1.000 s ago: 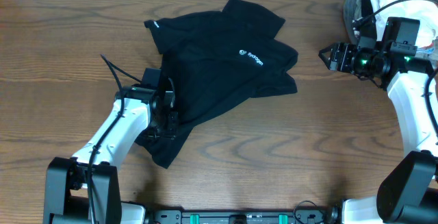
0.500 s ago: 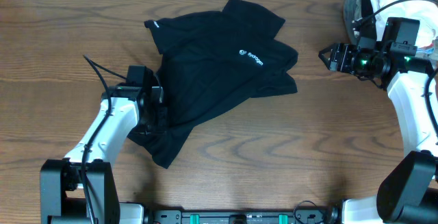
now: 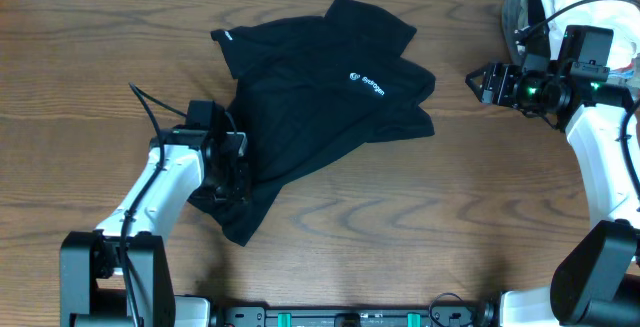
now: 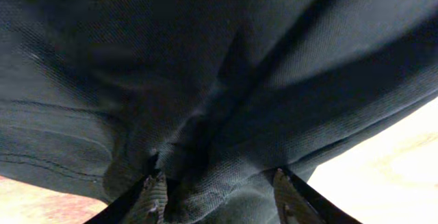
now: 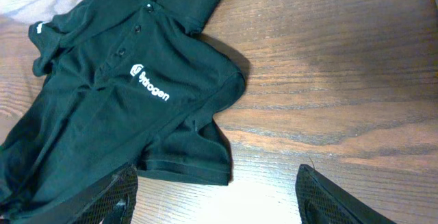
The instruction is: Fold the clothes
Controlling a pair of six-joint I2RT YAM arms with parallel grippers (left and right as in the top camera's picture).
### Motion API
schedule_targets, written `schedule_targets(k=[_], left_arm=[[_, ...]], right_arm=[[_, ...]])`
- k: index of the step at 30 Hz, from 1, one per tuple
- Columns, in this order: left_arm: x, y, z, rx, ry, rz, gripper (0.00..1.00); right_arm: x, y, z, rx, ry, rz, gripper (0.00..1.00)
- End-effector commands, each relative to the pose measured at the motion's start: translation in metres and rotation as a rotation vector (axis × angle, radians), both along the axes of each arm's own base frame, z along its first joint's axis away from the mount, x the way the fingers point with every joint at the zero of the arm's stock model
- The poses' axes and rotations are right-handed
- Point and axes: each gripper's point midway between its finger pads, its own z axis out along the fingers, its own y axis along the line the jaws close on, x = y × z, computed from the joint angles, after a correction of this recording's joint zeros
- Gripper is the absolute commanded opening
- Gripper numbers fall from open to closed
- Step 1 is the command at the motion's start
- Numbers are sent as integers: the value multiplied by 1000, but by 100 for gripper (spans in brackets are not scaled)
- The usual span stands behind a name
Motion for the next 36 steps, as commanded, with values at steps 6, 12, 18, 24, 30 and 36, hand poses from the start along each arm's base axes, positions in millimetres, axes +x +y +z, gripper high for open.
schedule_targets(k=[6, 12, 18, 24, 30, 36], left_arm=[[-11, -4, -11, -33, 31, -8, 55], [-10, -15, -9, -97, 27, -9, 53], [-17, -14, -14, -91, 45, -10, 49], [-17, -10, -24, -67, 21, -6, 49], [-11, -10, -24, -69, 0, 13, 19], [-2, -11, -15, -73, -13, 53, 6]], right_arm=[[-1, 3, 7, -10, -23, 16, 72], [-1, 3, 7, -10, -23, 16, 72], [-1, 3, 7, -9, -22, 16, 72], [-1, 3, 7, -10, -23, 16, 72], [-1, 3, 7, -10, -23, 16, 72], [-1, 3, 7, -9, -22, 16, 72]])
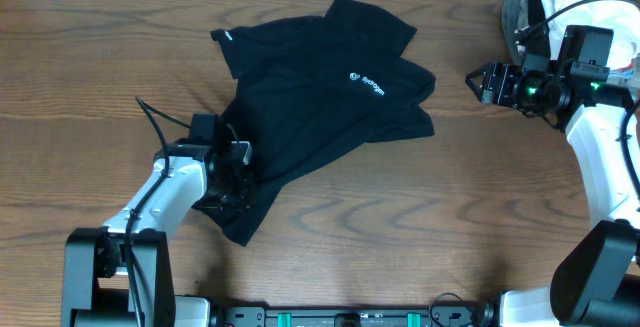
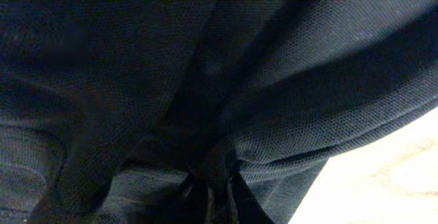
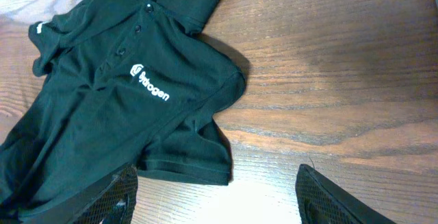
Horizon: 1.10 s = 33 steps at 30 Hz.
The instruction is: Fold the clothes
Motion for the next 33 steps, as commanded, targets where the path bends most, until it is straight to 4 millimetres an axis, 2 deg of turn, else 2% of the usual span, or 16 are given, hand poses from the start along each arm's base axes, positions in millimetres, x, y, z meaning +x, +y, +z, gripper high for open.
schedule_targets(k=[1, 7, 14, 23, 28, 33], left_arm=[[8, 1, 7, 2, -6, 32, 6], [17, 0, 33, -3, -27, 49, 6], [26, -1, 80, -17, -109, 103, 6], [28, -10, 137, -104, -317, 122, 6], [29, -7, 146, -90, -367, 126, 6], [36, -4, 143, -71, -377, 131, 6]], right_arm=[[-1, 3, 7, -9, -22, 16, 72], [-1, 3, 7, -9, -22, 16, 71], [-1, 6, 7, -12, -22, 22, 68], [3, 24, -8, -93, 9, 32, 67], [9, 35, -33, -132, 65, 15, 66], [10, 52, -76, -145, 150, 58, 66]])
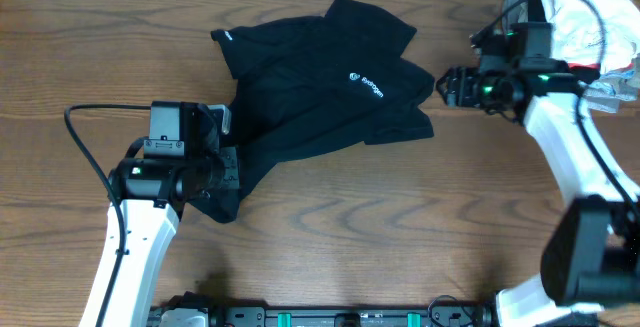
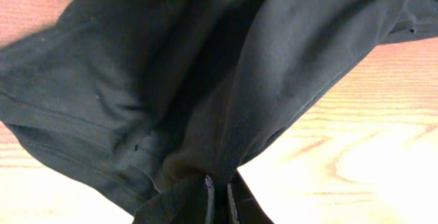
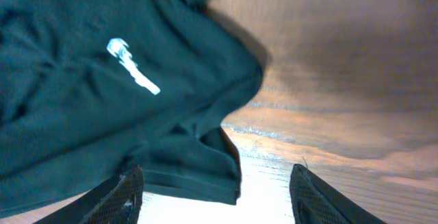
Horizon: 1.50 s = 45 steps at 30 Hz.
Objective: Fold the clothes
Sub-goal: 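Reach the right gripper to the shirt's right side and grasp, then lift the shirt with both grippers and stretch it apart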
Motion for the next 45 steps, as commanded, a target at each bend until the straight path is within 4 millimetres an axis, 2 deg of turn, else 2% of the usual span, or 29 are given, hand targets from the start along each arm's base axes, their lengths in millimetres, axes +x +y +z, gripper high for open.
schedule_targets(k=[1, 5, 8, 14, 20, 27, 31, 35, 37, 40, 42, 43, 45], left_arm=[[8, 2, 4, 9, -17, 13, 6], [11, 2, 0, 10, -6, 13, 6], [11, 2, -3, 11, 6, 13, 6], [12, 3, -7, 17, 20, 15, 6], [13, 12, -15, 69, 39, 38, 6], [14, 15, -30, 90, 92, 42, 6], [13, 15, -38, 93, 122, 41, 6], [13, 15, -45, 96, 150, 40, 6], [13, 15, -47, 96, 157, 39, 6], [13, 15, -49, 97, 164, 39, 6], [13, 15, -49, 97, 164, 39, 6], [13, 15, -49, 97, 164, 39, 6], [14, 15, -49, 97, 160, 40, 6]], right_arm=[[-1, 7, -36, -31, 83, -4, 66], [-4, 9, -70, -85, 147, 0, 66], [-4, 13, -84, -105, 165, 9, 66], [-5, 19, -93, -141, 175, 23, 64], [-13, 31, -109, -210, 206, 54, 59], [-20, 31, -117, -339, 225, 24, 56], [-27, 31, -120, -350, 256, 17, 52], [-40, 28, -123, -351, 315, -4, 45], [-47, 27, -124, -352, 347, -17, 38], [-56, 25, -125, -349, 387, -35, 25], [-58, 25, -125, -350, 394, -34, 6], [-57, 25, -125, -349, 394, -36, 1], [-56, 25, -123, -337, 394, -60, 1]])
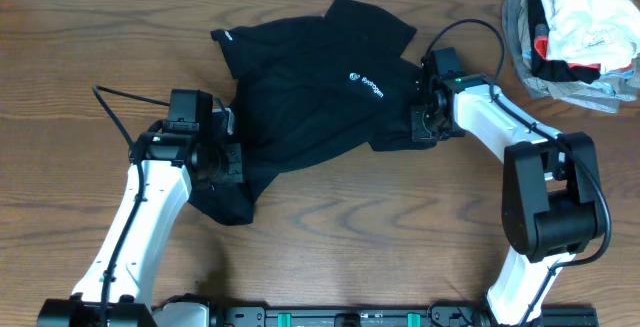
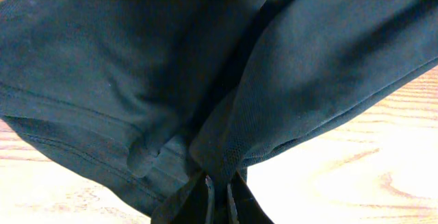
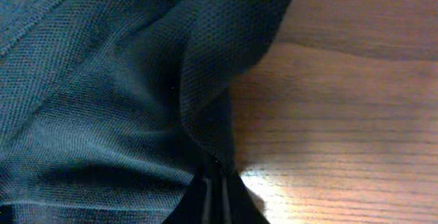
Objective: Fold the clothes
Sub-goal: 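Lift the shirt with both grippers and stretch it apart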
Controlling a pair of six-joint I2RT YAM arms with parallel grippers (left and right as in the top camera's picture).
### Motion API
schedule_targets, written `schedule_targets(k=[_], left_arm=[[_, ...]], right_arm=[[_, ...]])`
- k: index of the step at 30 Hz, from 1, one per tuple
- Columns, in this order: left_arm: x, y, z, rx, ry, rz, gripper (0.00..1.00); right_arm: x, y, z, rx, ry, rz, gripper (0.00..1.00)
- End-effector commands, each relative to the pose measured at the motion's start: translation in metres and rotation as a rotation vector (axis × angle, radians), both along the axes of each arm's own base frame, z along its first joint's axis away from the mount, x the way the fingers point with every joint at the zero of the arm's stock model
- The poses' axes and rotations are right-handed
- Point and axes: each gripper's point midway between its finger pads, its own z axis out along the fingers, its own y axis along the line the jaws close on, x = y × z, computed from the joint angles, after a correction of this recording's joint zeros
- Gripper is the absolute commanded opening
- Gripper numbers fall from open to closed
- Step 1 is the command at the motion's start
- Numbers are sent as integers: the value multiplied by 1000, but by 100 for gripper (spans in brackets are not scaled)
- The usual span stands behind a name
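Note:
A black polo shirt [image 1: 320,97] with a small white chest logo [image 1: 368,84] lies crumpled across the wooden table [image 1: 340,227]. My left gripper [image 1: 228,159] is shut on a bunched fold at the shirt's lower left; the left wrist view shows that fold [image 2: 226,148] rising from the closed left gripper [image 2: 217,195]. My right gripper [image 1: 418,127] sits at the shirt's right edge, shut on a pinch of fabric [image 3: 205,114] that runs into the closed right gripper [image 3: 213,195].
A pile of other clothes [image 1: 572,27], white, grey and red, sits at the table's back right corner. Bare wood [image 1: 400,237] lies in front of the shirt. A black cable [image 1: 120,117] loops beside the left arm.
My right gripper went from open above the table right of the shirt to shut on the shirt's right edge. The left gripper holds its fold, shifted slightly toward the back.
My left gripper stood open over the shirt's lower left, then shut on a fold there, then held it lifted further left. My right gripper stayed open near the clothes pile, came closer to the shirt, and now grips its right edge.

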Motion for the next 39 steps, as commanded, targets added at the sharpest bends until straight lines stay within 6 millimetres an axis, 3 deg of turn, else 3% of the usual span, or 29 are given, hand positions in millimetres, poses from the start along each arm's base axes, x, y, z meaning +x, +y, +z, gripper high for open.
schedule_targets(k=[1, 4, 7, 11, 16, 19, 22, 27, 32, 39], left_arm=[[8, 3, 4, 11, -22, 12, 6], [13, 2, 8, 8, -51, 12, 6], [21, 2, 21, 5, -93, 12, 6], [36, 6, 55, 27, -187, 23, 6], [52, 31, 107, 154, -344, 88, 6], [55, 46, 139, 223, -438, 136, 6], [52, 54, 174, 251, -537, 171, 6], [34, 55, 243, 217, -734, 208, 6], [-3, 57, 302, 180, -921, 238, 6], [-58, 58, 351, 106, -1115, 274, 6]], right_arm=[[-11, -3, -12, -11, 48, -40, 1], [-4, -2, 6, 24, 21, -49, 1], [7, -13, 42, 45, -32, -78, 1], [24, -35, 109, 57, -163, -87, 1], [39, -67, 203, 62, -373, -117, 1], [39, -76, 254, 90, -485, -106, 1], [31, -84, 303, 93, -584, -104, 1], [4, -94, 367, 74, -697, -106, 1], [-27, -100, 406, 64, -761, -123, 1], [-83, -112, 451, 39, -853, -170, 1]])
